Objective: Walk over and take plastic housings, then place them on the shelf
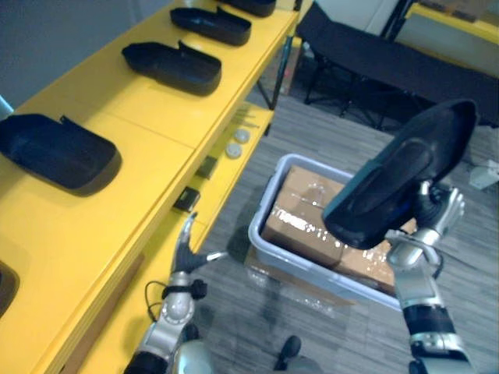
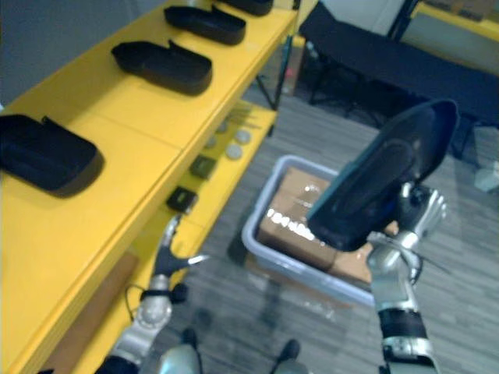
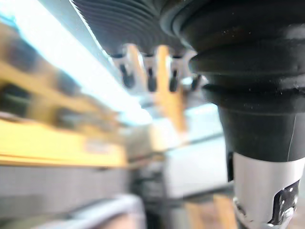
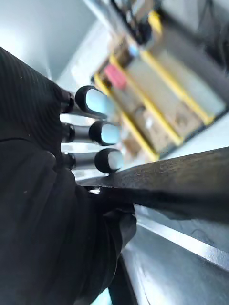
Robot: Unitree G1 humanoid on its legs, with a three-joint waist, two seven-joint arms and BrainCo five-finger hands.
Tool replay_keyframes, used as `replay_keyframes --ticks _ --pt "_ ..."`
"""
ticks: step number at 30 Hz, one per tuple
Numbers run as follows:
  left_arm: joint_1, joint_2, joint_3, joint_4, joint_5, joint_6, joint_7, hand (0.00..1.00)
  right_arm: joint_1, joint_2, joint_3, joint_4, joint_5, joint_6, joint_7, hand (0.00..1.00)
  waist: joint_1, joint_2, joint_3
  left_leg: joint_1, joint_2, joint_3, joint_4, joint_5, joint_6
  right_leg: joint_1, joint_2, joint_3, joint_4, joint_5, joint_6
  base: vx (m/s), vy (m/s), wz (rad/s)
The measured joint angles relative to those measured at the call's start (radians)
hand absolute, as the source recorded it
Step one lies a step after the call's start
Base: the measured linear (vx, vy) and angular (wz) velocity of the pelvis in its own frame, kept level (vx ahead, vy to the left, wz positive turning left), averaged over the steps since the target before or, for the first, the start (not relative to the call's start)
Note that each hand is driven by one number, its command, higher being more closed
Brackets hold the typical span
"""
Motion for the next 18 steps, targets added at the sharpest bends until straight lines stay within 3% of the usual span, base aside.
replay_keyframes --ticks 5,8,12,18 --pt "-0.037 -0.031 -0.038 -0.084 -0.158 0.081 -0.161 0.00 -0.007 -0.005 0.025 -0.062 -0.127 -0.081 -0.024 1.00 -0.004 0.037 -0.041 0.028 -0.002 -0.002 -0.025 0.012 -0.004 0.018 0.002 -0.007 -0.001 0.000 0.000 0.00 0.003 -0.01" --pt "-0.051 -0.030 -0.067 -0.094 -0.383 0.177 -0.309 0.00 -0.039 -0.006 0.047 -0.065 -0.188 -0.125 -0.023 1.00 -0.007 0.039 -0.044 0.036 -0.007 -0.002 -0.050 0.029 -0.004 0.016 0.000 -0.008 -0.002 0.000 0.001 -0.06 0.004 0.01" --pt "-0.056 -0.032 -0.082 -0.100 -0.534 0.249 -0.380 0.00 -0.062 -0.006 0.083 -0.066 -0.245 -0.167 -0.020 1.00 -0.011 0.039 -0.046 0.036 -0.008 -0.002 -0.049 0.031 -0.004 0.016 0.000 -0.008 -0.004 0.001 0.002 -0.04 0.005 -0.01" --pt "-0.081 -0.041 -0.108 -0.113 -0.634 0.342 -0.464 0.00 -0.083 -0.005 0.119 -0.074 -0.283 -0.192 0.007 1.00 -0.015 0.040 -0.047 0.035 -0.008 -0.003 -0.048 0.031 -0.004 0.015 0.000 -0.008 -0.004 0.002 0.003 0.00 0.000 0.00"
